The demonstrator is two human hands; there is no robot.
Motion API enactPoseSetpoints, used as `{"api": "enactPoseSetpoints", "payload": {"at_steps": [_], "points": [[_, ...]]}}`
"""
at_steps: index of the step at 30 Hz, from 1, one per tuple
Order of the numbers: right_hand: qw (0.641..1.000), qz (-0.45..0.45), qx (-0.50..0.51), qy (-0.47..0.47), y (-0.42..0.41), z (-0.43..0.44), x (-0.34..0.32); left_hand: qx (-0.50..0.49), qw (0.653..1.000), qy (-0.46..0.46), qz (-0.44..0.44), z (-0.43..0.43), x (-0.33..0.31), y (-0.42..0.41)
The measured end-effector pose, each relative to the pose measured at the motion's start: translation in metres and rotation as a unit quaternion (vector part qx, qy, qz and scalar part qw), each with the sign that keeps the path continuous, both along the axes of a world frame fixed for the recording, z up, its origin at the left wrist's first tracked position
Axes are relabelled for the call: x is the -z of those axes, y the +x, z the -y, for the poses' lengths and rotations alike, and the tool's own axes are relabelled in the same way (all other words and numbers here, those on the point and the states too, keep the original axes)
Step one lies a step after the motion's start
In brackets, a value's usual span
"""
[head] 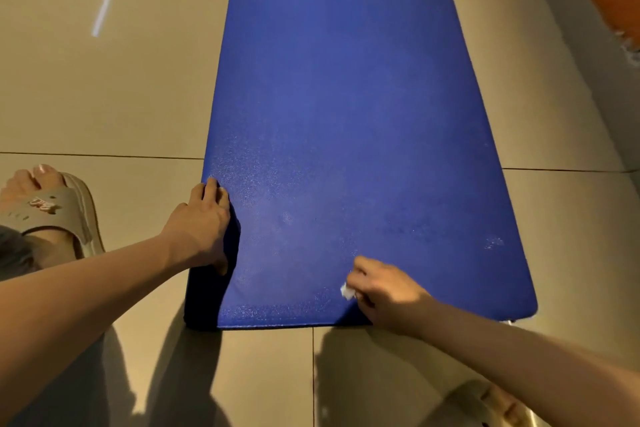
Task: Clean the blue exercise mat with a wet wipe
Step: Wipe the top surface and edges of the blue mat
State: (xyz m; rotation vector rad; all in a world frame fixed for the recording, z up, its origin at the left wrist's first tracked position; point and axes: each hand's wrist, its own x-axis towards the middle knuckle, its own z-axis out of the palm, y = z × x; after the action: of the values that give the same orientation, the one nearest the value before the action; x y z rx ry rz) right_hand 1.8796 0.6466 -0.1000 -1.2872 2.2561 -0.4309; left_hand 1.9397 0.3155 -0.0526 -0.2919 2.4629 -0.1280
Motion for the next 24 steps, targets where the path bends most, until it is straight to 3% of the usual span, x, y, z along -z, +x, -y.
{"api": "enactPoseSetpoints", "payload": {"at_steps": [3, 8, 12, 17, 24], "points": [[0.998, -0.032, -0.059, 0.004, -0.019, -0.002, 0.003, -0.005, 1.0, -0.002, -0.002, -0.001, 0.0, 0.0], [0.98, -0.127, 0.147, -0.032, -0.128, 0.061, 0.012, -0.022, 0.999, -0.039, 0.007, -0.012, 0.004, -0.003], [0.969, -0.123, 0.212, -0.013, -0.162, 0.078, 0.016, -0.019, 0.998, -0.051, 0.011, -0.013, 0.006, -0.004], [0.986, -0.061, 0.156, 0.009, -0.094, 0.03, -0.001, -0.029, 0.999, -0.039, 0.014, -0.011, 0.003, -0.003], [0.996, 0.043, -0.014, 0.081, 0.01, -0.047, -0.012, -0.044, 0.999, -0.016, 0.011, -0.006, 0.005, -0.001]]}}
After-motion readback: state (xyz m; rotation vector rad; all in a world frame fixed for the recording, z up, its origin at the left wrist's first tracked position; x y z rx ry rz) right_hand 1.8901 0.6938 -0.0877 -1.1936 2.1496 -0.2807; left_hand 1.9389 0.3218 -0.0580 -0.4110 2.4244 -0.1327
